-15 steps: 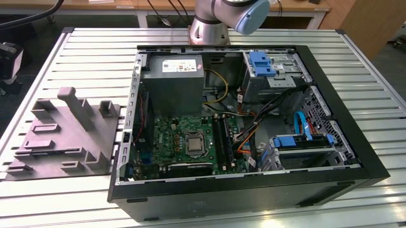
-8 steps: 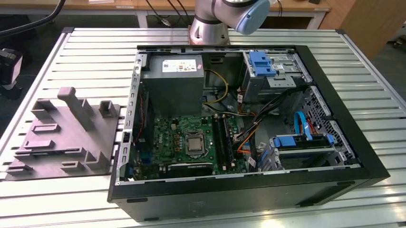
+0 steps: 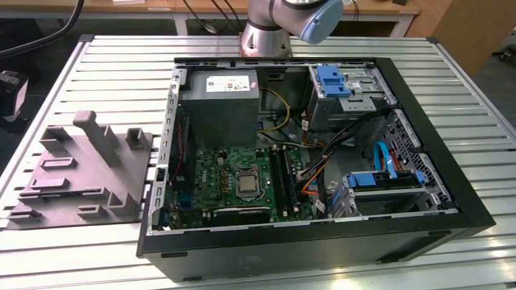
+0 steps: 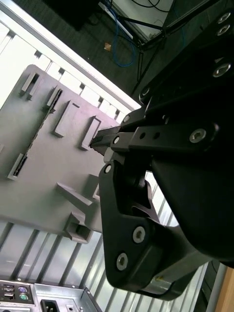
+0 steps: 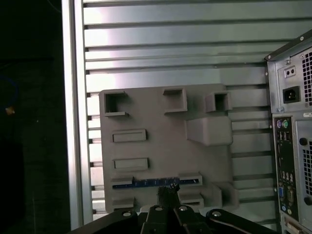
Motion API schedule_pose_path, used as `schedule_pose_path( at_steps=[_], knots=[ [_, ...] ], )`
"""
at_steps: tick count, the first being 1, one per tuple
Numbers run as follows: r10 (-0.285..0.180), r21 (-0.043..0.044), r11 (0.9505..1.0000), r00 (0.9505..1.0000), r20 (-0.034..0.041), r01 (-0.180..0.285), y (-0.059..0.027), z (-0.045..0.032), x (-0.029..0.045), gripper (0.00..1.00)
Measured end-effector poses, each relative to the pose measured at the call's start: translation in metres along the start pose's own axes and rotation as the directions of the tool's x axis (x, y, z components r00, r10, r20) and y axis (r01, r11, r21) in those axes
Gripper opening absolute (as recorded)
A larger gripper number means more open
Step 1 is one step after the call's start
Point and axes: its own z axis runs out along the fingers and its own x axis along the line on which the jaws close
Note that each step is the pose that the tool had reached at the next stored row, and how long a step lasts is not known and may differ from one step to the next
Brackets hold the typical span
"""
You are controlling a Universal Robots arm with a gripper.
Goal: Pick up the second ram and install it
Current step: 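Reach for the second ram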
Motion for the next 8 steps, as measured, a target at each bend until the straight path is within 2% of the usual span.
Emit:
schedule_pose_path(
  at_steps=[8],
  knots=[
    [0.0,0.0,1.0,1.0,-0.0001,0.0,-0.0071,0.0067,0.0011,0.1]
  ],
)
